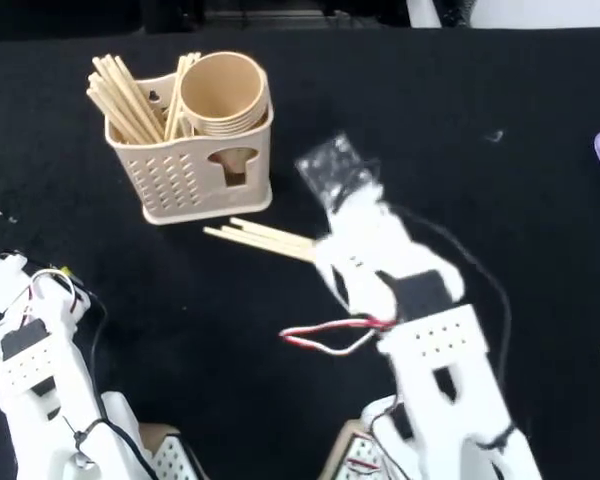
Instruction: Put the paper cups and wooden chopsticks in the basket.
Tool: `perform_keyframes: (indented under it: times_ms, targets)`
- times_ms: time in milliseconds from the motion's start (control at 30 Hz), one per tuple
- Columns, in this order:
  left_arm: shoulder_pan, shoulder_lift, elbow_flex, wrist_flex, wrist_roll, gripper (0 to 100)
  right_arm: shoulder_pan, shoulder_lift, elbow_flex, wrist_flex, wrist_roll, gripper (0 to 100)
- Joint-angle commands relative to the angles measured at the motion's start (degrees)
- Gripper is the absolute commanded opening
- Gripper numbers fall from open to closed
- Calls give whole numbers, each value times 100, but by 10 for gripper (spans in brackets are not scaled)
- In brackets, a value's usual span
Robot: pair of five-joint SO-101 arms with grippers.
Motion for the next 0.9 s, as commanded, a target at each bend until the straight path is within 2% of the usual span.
perform_keyframes:
  times_ms: [0, 67, 167, 500, 700, 867]
  targets:
    - [75, -105, -57, -88, -35, 162, 325, 251, 1033, -967, 1521, 303]
    - [75, -105, -57, -88, -35, 162, 334, 523, 1270, -1336, 2013, 304]
    - [75, -105, -57, -88, -35, 162, 334, 1042, 1095, -1512, 2374, 305]
    - [40, -105, -48, -70, -35, 162, 923, 3512, -796, -1459, 2462, 308]
    - [40, -105, -48, -70, -35, 162, 993, 4356, -1385, -870, 3393, 304]
    - [40, -105, -48, -70, -35, 162, 1002, 4752, -1675, -422, 3780, 301]
